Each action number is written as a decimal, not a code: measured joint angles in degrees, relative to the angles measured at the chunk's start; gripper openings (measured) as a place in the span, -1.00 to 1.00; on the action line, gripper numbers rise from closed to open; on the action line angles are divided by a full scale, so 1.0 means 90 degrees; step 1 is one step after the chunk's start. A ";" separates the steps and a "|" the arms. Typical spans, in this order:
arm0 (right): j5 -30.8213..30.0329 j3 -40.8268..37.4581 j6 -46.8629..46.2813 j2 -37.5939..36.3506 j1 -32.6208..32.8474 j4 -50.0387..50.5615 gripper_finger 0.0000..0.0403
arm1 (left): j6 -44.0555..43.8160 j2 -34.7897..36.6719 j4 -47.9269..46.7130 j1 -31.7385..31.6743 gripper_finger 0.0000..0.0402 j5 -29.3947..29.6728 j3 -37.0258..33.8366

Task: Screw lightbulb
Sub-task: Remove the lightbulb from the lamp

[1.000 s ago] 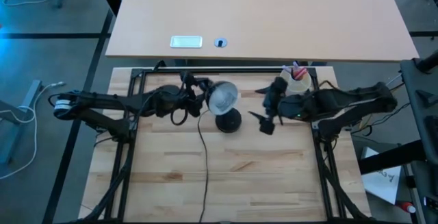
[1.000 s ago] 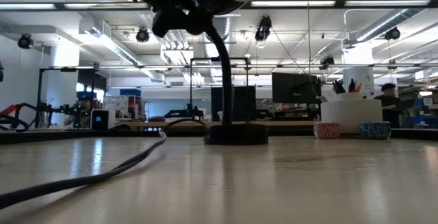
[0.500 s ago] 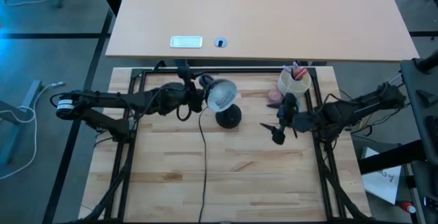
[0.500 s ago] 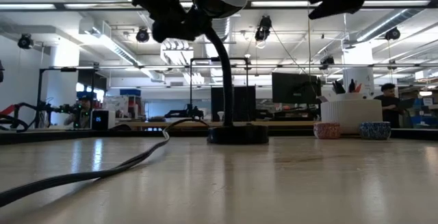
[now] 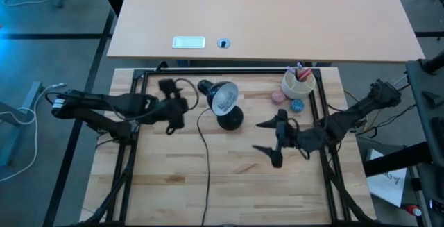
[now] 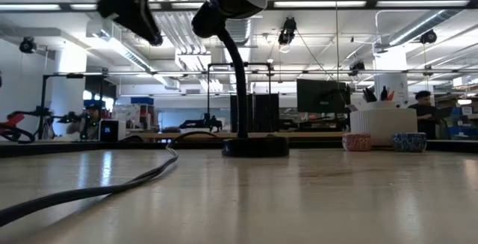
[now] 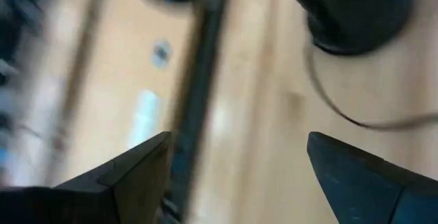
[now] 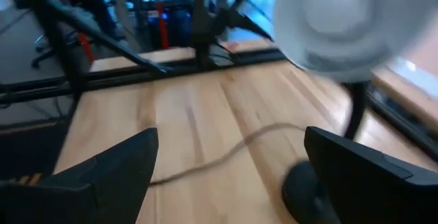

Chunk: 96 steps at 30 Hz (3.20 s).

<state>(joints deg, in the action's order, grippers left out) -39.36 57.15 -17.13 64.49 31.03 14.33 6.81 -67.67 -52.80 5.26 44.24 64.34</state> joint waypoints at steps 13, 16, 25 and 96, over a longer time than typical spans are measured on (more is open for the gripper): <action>-0.0297 0.3628 0.3787 0.2033 0.0276 0.0178 0.80 | -0.2887 0.0626 0.3094 0.2595 0.63 -0.1528 -0.1461; -0.0305 0.4423 0.4331 0.2201 0.0277 0.0621 0.80 | -0.2663 0.0551 0.3869 0.2875 0.63 -0.1517 -0.1661; -0.0283 0.4492 0.4791 0.2058 -0.0382 0.1585 0.76 | -0.2395 0.0418 0.4105 0.2757 0.63 -0.0795 -0.1767; 0.0870 0.2654 0.1455 0.2422 -0.2985 0.0135 0.36 | 0.3086 -0.1395 0.2862 -0.1530 0.27 -0.3161 0.1192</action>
<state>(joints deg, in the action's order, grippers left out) -31.53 81.03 -4.04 86.28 4.16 15.54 34.59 -80.23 -27.04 -8.51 15.79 75.07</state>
